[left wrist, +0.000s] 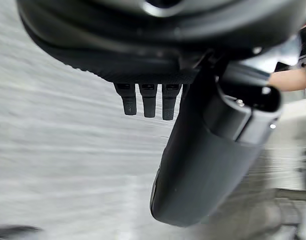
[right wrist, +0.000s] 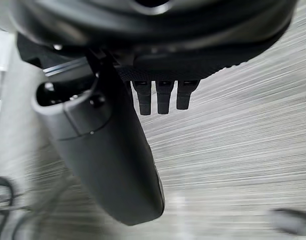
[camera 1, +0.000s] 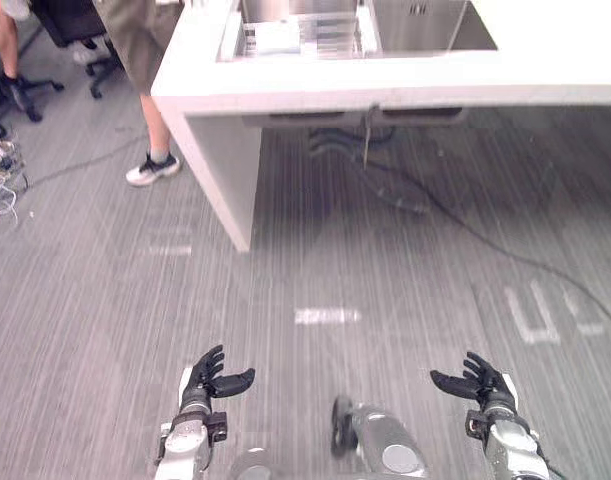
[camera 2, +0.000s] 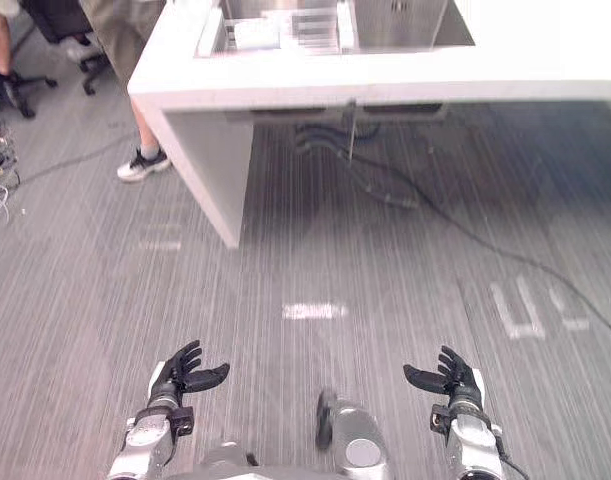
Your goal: Walk over to the sink, pick up the cup, carry it to the dishwasher, place the cup inside the dishwasher, then close the dishwasher door
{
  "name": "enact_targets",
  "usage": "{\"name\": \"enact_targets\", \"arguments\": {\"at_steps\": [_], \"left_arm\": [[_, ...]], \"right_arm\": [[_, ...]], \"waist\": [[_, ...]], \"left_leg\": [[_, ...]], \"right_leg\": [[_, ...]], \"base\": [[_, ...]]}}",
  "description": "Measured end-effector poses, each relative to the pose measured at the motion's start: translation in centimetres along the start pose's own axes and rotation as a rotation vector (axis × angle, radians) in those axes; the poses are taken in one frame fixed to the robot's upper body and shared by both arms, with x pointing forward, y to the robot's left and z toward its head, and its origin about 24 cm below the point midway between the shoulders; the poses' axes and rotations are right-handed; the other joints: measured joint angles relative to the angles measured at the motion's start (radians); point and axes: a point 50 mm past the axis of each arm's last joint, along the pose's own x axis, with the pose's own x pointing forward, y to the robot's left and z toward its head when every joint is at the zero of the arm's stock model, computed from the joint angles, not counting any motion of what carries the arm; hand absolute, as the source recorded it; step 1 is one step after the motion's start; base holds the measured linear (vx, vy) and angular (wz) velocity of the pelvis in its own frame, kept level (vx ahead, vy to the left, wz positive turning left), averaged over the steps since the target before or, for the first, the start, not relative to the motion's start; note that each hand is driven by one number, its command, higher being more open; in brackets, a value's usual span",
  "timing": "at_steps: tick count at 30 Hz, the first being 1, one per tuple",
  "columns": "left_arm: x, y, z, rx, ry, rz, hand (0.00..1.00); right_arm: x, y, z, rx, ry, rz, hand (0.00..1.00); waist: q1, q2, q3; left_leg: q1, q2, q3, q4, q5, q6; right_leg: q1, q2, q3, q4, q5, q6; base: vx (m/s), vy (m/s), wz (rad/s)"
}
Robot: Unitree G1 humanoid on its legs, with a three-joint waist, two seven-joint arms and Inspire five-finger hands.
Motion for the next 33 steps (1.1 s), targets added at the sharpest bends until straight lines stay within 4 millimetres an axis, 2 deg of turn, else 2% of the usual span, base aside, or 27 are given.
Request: {"name": "enact_targets", "arguments": {"at_steps": [2, 3, 4, 5, 6, 7, 8, 9, 10, 11, 12, 13, 14, 15, 16, 18, 20, 21, 22, 23, 24, 26, 28, 29, 30, 32, 33], "left_arm": [[0.0, -0.4, 2.4, -0.029, -0.102, -0.006, 0.90], [-0.2, -0.6, 4.3, -0.052, -0.185, -0.004, 0.90], [-0.5, -0.7, 5.9, -0.073, -0.252, 0.006, 0.90], [-0.8, -0.8, 7.4, -0.100, -0.319, 0.012, 0.90], [-1.6, -0.9, 9.5, -0.134, -0.415, 0.028, 0.90], [-2.0, -0.9, 10.5, -0.151, -0.461, 0.035, 0.90], [-2.9, -1.0, 12.4, -0.180, -0.552, 0.038, 0.90], [-3.8, -1.3, 14.4, -0.216, -0.649, 0.032, 0.90], [-4.3, -1.5, 15.2, -0.237, -0.688, 0.026, 0.90], [-5.4, -1.4, 16.7, -0.258, -0.771, 0.028, 0.90], [-6.2, -1.1, 17.9, -0.257, -0.844, 0.045, 0.90], [-6.4, -1.0, 18.6, -0.252, -0.874, 0.049, 0.90], [-6.6, -0.9, 19.4, -0.246, -0.916, 0.052, 0.90], [-7.4, -0.6, 20.3, -0.250, -0.975, 0.087, 0.90], [-7.8, -0.4, 20.6, -0.256, -1.003, 0.103, 0.90], [-9.6, -0.1, 21.8, -0.266, -1.131, 0.137, 0.90], [-10.0, -0.1, 22.2, -0.256, -1.174, 0.140, 0.90], [-10.1, -0.1, 22.4, -0.243, -1.191, 0.148, 0.90], [-10.2, -0.2, 22.6, -0.222, -1.204, 0.154, 0.90], [-10.1, -0.3, 22.6, -0.209, -1.203, 0.154, 0.90], [-9.6, -0.7, 22.4, -0.181, -1.178, 0.152, 0.90], [-8.7, -1.7, 23.3, -0.073, -1.192, 0.107, 0.90], [-7.9, -2.5, 23.8, 0.060, -1.193, 0.041, 0.90], [-7.6, -2.6, 24.1, 0.120, -1.197, 0.009, 0.90], [-7.3, -2.6, 24.3, 0.181, -1.199, -0.009, 0.90], [-7.1, -2.6, 24.6, 0.304, -1.209, -0.038, 0.90], [-7.2, -2.6, 24.8, 0.374, -1.218, -0.064, 0.90]], "right_arm": [[0.1, 0.2, 0.2, 0.005, -0.004, 0.001, 0.90], [0.1, 0.4, 0.1, 0.007, -0.002, 0.000, 0.90], [0.1, 0.5, 0.0, 0.007, 0.005, 0.002, 0.90], [0.1, 0.6, -0.2, 0.001, 0.016, 0.003, 0.90], [0.0, 0.6, -0.8, -0.006, 0.038, 0.003, 0.90], [0.0, 0.6, -1.1, -0.011, 0.049, 0.005, 0.90], [-0.3, 0.4, -1.6, -0.016, 0.061, -0.002, 0.90], [-0.4, 0.2, -1.8, -0.013, 0.068, -0.013, 0.90], [-0.5, 0.0, -2.1, -0.009, 0.078, -0.022, 0.90], [-0.6, 0.0, -2.6, 0.001, 0.103, -0.025, 0.90], [-0.8, 0.3, -3.2, 0.012, 0.120, -0.021, 0.90], [-1.0, 0.5, -3.5, 0.021, 0.131, -0.019, 0.90], [-1.2, 0.6, -4.1, 0.024, 0.146, -0.015, 0.90], [-1.3, 0.9, -4.3, 0.025, 0.151, 0.003, 0.90], [-1.4, 1.1, -4.3, 0.030, 0.151, 0.011, 0.90], [-1.2, 1.9, -3.7, 0.029, 0.122, 0.047, 0.90], [-1.1, 2.0, -3.4, 0.029, 0.102, 0.055, 0.90], [-1.0, 2.1, -3.1, 0.024, 0.091, 0.062, 0.90], [-1.4, 1.7, -3.5, 0.008, 0.092, 0.060, 0.90], [-1.5, 1.3, -3.7, -0.010, 0.097, 0.059, 0.90], [-1.2, 0.3, -3.2, -0.035, 0.088, 0.044, 0.90], [-1.0, -0.5, -2.6, -0.043, 0.067, 0.023, 0.90], [-1.2, -1.2, -3.0, -0.048, 0.078, 0.015, 0.90], [-1.3, -1.8, -3.0, -0.061, 0.074, 0.014, 0.90], [-1.3, -2.1, -3.0, -0.073, 0.073, 0.018, 0.90], [-1.5, -2.1, -3.2, -0.072, 0.081, 0.021, 0.90], [-1.7, -2.3, -3.4, -0.075, 0.082, 0.022, 0.90]], "waist": [[0.010, -0.006, 0.004], [0.025, -0.014, 0.009], [0.037, -0.018, 0.011], [0.050, -0.008, 0.007], [0.060, -0.004, 0.006], [0.066, -0.005, 0.006], [0.073, -0.009, -0.001], [0.067, -0.019, 0.000], [0.059, -0.019, -0.002], [0.052, -0.023, -0.003], [0.050, -0.045, -0.003], [0.047, -0.055, -0.004], [0.041, -0.061, -0.007], [0.037, -0.058, -0.007], [0.036, -0.054, -0.009], [0.037, -0.028, -0.009], [0.029, -0.009, -0.007], [0.013, -0.004, -0.009], [-0.002, -0.007, -0.021], [-0.012, 0.000, -0.023], [0.004, 0.051, -0.031], [-0.002, 0.046, -0.027], [-0.019, 0.040, -0.029], [-0.020, 0.040, -0.028], [-0.014, 0.038, -0.021], [-0.006, 0.042, -0.025], [-0.002, 0.041, -0.024]], "left_leg": [[-0.102, -0.029, 0.022, -0.180, -0.011, 0.020], [-0.151, -0.071, 0.021, -0.360, 0.001, 0.033], [-0.177, -0.106, 0.009, -0.523, 0.043, 0.034], [-0.188, -0.133, -0.008, -0.706, 0.108, 0.022], [-0.213, -0.149, -0.046, -0.787, 0.196, 0.024], [-0.214, -0.154, -0.060, -0.768, 0.233, 0.039], [-0.222, -0.187, -0.103, -0.730, 0.288, 0.094], [-0.224, -0.222, -0.123, -0.694, 0.278, 0.134], [-0.215, -0.226, -0.120, -0.680, 0.254, 0.143], [-0.189, -0.233, -0.110, -0.654, 0.199, 0.148], [-0.130, -0.254, -0.100, -0.654, 0.151, 0.146], [-0.096, -0.267, -0.102, -0.659, 0.134, 0.149], [-0.044, -0.280, -0.115, -0.674, 0.106, 0.152], [0.051, -0.283, -0.122, -0.721, 0.078, 0.148], [0.091, -0.279, -0.122, -0.750, 0.074, 0.143], [0.220, -0.245, -0.123, -0.849, 0.059, 0.118], [0.281, -0.218, -0.123, -0.879, 0.056, 0.114], [0.311, -0.199, -0.122, -0.876, 0.049, 0.100], [0.331, -0.187, -0.120, -0.845, 0.011, 0.037], [0.344, -0.168, -0.124, -0.825, -0.013, 0.000], [0.343, -0.131, -0.129, -0.808, -0.030, -0.011], [0.308, -0.172, -0.149, -0.810, 0.007, -0.001], [0.297, -0.165, -0.157, -0.692, 0.057, -0.009], [0.257, -0.151, -0.167, -0.548, 0.097, -0.027], [0.190, -0.116, -0.157, -0.387, 0.142, -0.020], [0.111, -0.073, -0.117, -0.271, 0.079, -0.005], [0.078, -0.074, -0.093, -0.307, 0.049, 0.015]], "right_leg": [[0.092, 0.002, 0.003, -0.092, 0.007, 0.011], [0.136, 0.001, 0.014, -0.134, 0.004, 0.019], [0.167, 0.001, 0.023, -0.161, -0.002, 0.030], [0.193, 0.003, 0.036, -0.182, -0.011, 0.046], [0.227, 0.014, 0.059, -0.205, -0.033, 0.072], [0.246, 0.012, 0.072, -0.211, -0.045, 0.085], [0.267, -0.010, 0.089, -0.197, -0.082, 0.113], [0.246, -0.051, 0.099, -0.109, -0.122, 0.154], [0.222, -0.069, 0.108, -0.039, -0.133, 0.173], [0.146, -0.094, 0.135, 0.172, -0.138, 0.189], [0.065, -0.136, 0.152, 0.426, -0.099, 0.299], [0.030, -0.157, 0.164, 0.544, -0.047, 0.368], [-0.023, -0.183, 0.171, 0.693, -0.032, 0.376], [-0.084, -0.205, 0.157, 0.812, -0.076, 0.293], [-0.112, -0.210, 0.144, 0.815, -0.092, 0.264], [-0.232, -0.209, 0.077, 0.740, -0.147, 0.171], [-0.310, -0.200, 0.055, 0.617, -0.148, 0.158], [-0.357, -0.184, 0.064, 0.455, -0.113, 0.161], [-0.367, -0.164, 0.095, 0.239, 0.052, 0.125], [-0.351, -0.154, 0.101, 0.224, 0.152, 0.119], [-0.345, -0.117, 0.090, 0.257, 0.128, 0.098], [-0.345, -0.133, 0.120, 0.327, 0.072, 0.093], [-0.279, -0.152, 0.097, 0.355, 0.005, 0.104], [-0.222, -0.158, 0.086, 0.325, -0.033, 0.110], [-0.173, -0.152, 0.086, 0.285, -0.040, 0.105], [-0.104, -0.147, 0.076, 0.223, -0.040, 0.103], [-0.065, -0.150, 0.074, 0.183, -0.037, 0.106]], "base": [[0.43, -0.061, -0.04], [0.59, -0.023, -0.19], [0.50, 0.017, -0.33], [0.51, 0.076, -0.49], [0.54, 0.138, -0.53], [0.57, 0.175, -0.57], [0.76, 0.274, -0.31], [0.67, 0.244, -0.10], [0.79, 0.283, 0.03], [0.63, 0.204, -0.03], [0.61, 0.184, -0.04], [0.59, 0.114, 0.13], [0.57, 0.037, 0.22], [0.56, 0.010, 0.14], [0.55, -0.032, -0.02], [0.59, -0.092, -0.05], [0.49, -0.157, 0.11], [0.66, -0.284, 0.46], [0.56, -0.259, 0.59], [0.59, -0.266, 0.22], [0.58, -0.234, 0.07], [0.44, -0.189, 0.21], [0.24, -0.124, 0.41], [0.28, -0.159, 0.19], [0.32, -0.176, 0.06], [0.21, -0.075, 0.00], [0.21, -0.037, 0.03]]}}
